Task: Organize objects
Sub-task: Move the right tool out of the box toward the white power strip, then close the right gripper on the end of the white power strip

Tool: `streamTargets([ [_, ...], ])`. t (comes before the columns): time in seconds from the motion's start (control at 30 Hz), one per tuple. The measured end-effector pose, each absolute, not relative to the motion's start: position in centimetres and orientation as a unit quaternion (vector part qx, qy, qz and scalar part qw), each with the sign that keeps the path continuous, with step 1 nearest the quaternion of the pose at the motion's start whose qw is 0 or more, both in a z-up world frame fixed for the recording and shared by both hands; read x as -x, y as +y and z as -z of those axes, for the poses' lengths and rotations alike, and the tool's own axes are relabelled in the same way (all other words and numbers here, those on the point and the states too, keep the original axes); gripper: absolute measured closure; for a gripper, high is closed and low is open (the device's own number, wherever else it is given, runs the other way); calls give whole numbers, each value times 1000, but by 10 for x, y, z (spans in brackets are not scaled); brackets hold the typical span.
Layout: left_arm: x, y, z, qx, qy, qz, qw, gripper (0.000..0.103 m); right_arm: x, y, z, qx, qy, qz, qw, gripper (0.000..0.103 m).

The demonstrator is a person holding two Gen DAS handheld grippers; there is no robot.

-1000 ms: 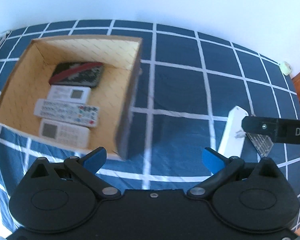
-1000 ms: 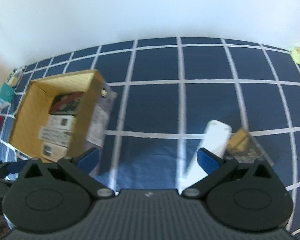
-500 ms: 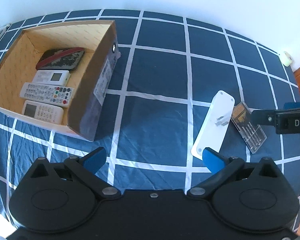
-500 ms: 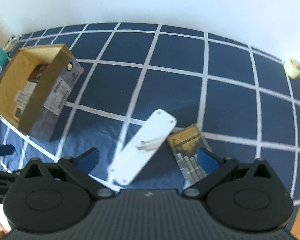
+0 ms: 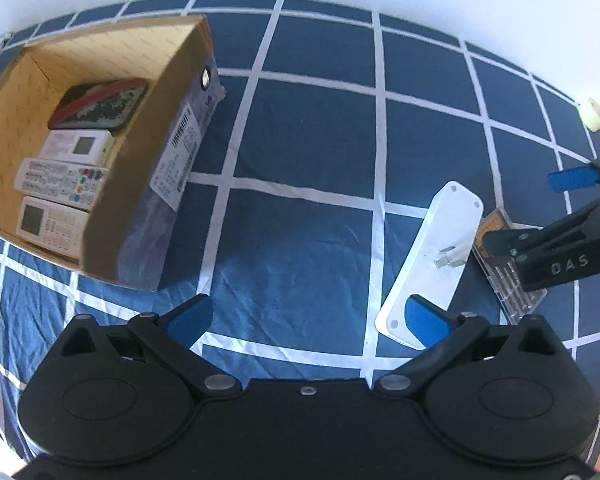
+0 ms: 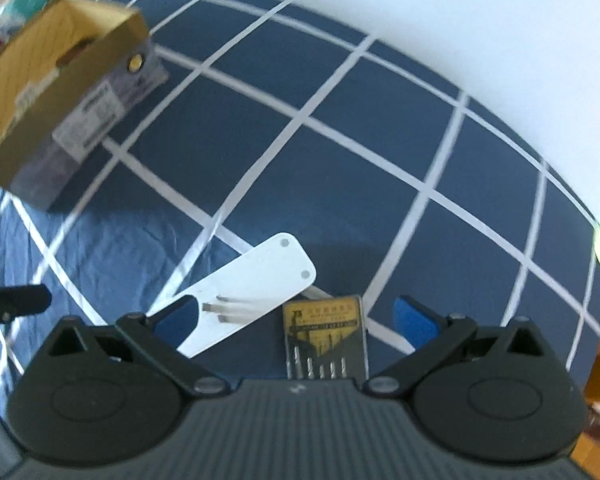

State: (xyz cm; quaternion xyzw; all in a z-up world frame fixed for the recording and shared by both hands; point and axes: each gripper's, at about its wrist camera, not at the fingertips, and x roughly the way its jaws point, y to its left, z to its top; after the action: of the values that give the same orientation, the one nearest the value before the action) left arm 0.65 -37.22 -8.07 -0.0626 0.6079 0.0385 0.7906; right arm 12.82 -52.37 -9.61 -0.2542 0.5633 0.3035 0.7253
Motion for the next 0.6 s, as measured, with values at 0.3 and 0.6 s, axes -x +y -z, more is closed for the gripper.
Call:
streamTargets([
  [0.3, -19, -368, 105, 77, 626, -54, 774, 0, -144, -500, 133, 313, 576, -354, 667, 1],
  [0.6, -23, -368, 112, 78, 634, -56, 768, 0, -150, -492, 149, 322, 591, -375, 638, 2],
])
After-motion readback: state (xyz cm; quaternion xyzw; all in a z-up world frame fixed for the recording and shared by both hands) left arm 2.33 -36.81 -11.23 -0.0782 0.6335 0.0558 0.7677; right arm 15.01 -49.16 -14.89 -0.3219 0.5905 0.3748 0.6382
